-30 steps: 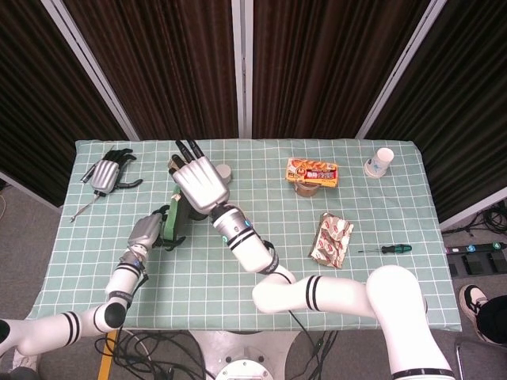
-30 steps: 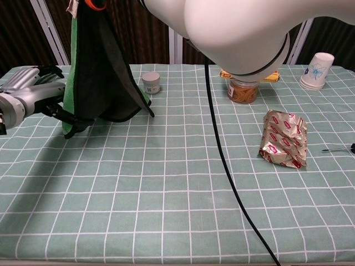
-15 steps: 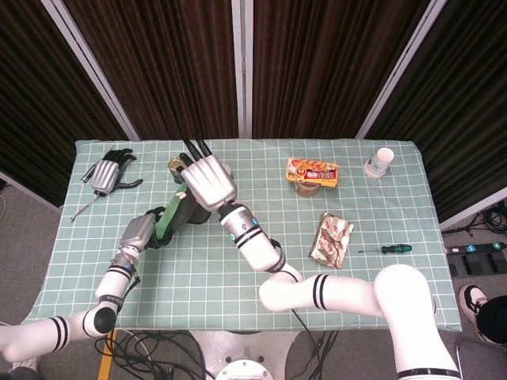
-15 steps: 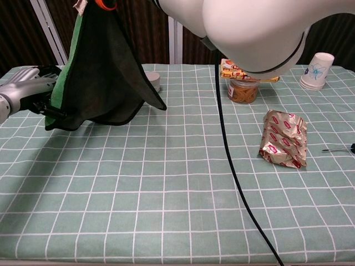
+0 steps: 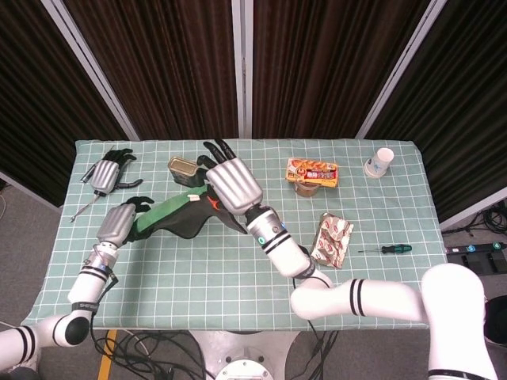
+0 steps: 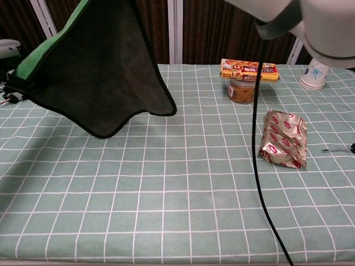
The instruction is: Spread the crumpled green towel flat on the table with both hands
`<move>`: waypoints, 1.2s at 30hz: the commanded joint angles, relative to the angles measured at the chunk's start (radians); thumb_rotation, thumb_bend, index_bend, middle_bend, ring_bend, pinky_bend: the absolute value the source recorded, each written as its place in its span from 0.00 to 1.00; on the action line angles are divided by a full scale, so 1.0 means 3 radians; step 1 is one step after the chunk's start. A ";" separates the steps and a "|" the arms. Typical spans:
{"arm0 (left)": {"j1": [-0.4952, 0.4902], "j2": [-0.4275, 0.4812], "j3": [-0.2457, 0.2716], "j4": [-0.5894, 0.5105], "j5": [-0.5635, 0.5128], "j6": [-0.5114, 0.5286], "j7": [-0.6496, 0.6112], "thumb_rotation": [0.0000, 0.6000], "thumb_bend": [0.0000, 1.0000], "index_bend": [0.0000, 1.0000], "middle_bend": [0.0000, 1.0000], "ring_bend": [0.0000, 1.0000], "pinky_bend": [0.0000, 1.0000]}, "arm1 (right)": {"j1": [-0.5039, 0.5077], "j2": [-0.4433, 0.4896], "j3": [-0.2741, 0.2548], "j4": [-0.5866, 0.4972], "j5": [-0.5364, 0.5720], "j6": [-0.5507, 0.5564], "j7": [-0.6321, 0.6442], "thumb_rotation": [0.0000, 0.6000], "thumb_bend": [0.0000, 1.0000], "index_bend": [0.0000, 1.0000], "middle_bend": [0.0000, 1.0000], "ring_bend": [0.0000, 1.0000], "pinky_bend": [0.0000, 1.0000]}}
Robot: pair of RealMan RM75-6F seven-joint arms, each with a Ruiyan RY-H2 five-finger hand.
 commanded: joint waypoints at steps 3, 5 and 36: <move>-0.0043 0.0167 -0.0116 -0.0039 0.0031 0.0024 0.0022 0.95 0.57 0.73 0.35 0.21 0.27 | -0.0148 0.0190 0.0031 -0.0156 0.0009 -0.0037 0.0243 1.00 0.51 0.77 0.27 0.06 0.00; -0.0089 0.0131 -0.0186 0.0066 -0.0037 0.0036 0.0048 0.95 0.57 0.73 0.35 0.21 0.27 | -0.0174 0.0208 0.0037 -0.0103 0.0008 -0.0070 0.0342 1.00 0.52 0.77 0.27 0.06 0.00; -0.0029 -0.0256 0.0555 0.0617 0.0965 0.0147 0.0050 0.85 0.53 0.71 0.35 0.21 0.26 | -0.0666 -0.0037 -0.0916 0.1003 -0.1744 -0.0685 0.2820 1.00 0.52 0.78 0.29 0.05 0.00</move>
